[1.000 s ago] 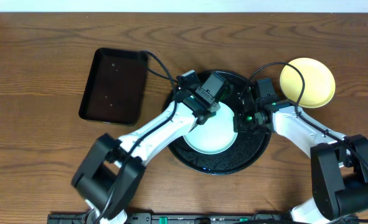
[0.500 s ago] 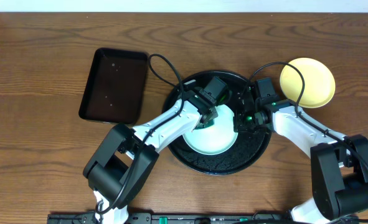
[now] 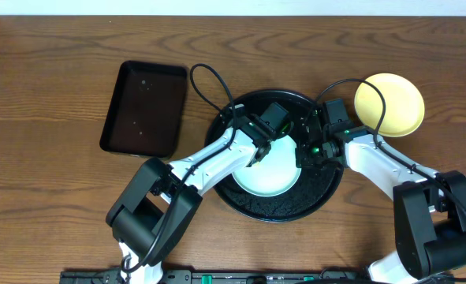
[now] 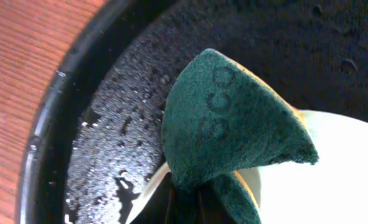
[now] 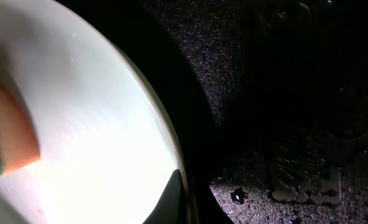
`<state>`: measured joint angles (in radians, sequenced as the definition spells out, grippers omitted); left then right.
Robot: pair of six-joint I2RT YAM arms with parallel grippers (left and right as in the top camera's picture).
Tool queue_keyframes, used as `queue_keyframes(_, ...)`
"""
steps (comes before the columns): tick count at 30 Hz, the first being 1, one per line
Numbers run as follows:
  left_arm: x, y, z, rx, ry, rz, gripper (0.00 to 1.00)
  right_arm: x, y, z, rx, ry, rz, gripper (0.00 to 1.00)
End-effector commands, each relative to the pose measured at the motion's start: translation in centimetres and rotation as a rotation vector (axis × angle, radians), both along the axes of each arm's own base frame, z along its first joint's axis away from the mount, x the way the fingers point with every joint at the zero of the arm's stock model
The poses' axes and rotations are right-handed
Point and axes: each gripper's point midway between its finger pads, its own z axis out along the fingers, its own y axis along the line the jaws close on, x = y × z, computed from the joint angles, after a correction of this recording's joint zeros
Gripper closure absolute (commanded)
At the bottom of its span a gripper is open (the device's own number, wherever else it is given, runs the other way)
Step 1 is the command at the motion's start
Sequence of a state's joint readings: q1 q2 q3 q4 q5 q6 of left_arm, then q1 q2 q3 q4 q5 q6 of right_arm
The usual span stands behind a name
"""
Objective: Clean dirty plates on tray and stack at the side
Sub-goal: 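Scrub the red stain with the sponge while right gripper holds the rim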
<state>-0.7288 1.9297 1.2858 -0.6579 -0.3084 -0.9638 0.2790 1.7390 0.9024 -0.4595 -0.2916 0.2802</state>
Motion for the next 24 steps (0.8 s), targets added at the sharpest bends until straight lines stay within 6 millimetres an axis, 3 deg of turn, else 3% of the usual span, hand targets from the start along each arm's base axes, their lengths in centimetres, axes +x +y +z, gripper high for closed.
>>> queue_keyframes(1,1.4,3.0,3.1,0.104,-0.117,0.026,0.93,-0.1,-1.1,-0.8,-0.071,0.005,-0.006,0.99)
queue_keyframes(4,1.6,2.4,5.4,0.039,-0.162,0.027,0.93,-0.1,-1.1,-0.8,-0.071,0.005,-0.006,0.99)
queue_keyframes(7,1.2,0.9,5.6,-0.060,-0.137,0.029,0.92,-0.1,-1.1,-0.8,-0.071,0.005,-0.006,0.99)
queue_keyframes(11,0.0,-2.5,4.2,-0.223,-0.031,-0.027,0.93,-0.1,-1.1,-0.8,-0.071,0.004,-0.006,0.99)
queue_keyframes(13,-0.4,-3.3,3.5,-0.247,-0.004,-0.043,0.93,-0.1,-1.1,-0.8,-0.071,0.005,-0.006,0.99)
queue_keyframes(24,-2.1,-3.2,-1.5,-0.177,0.129,-0.045,0.93,-0.1,-1.1,-0.8,-0.071,0.006,-0.006,0.99)
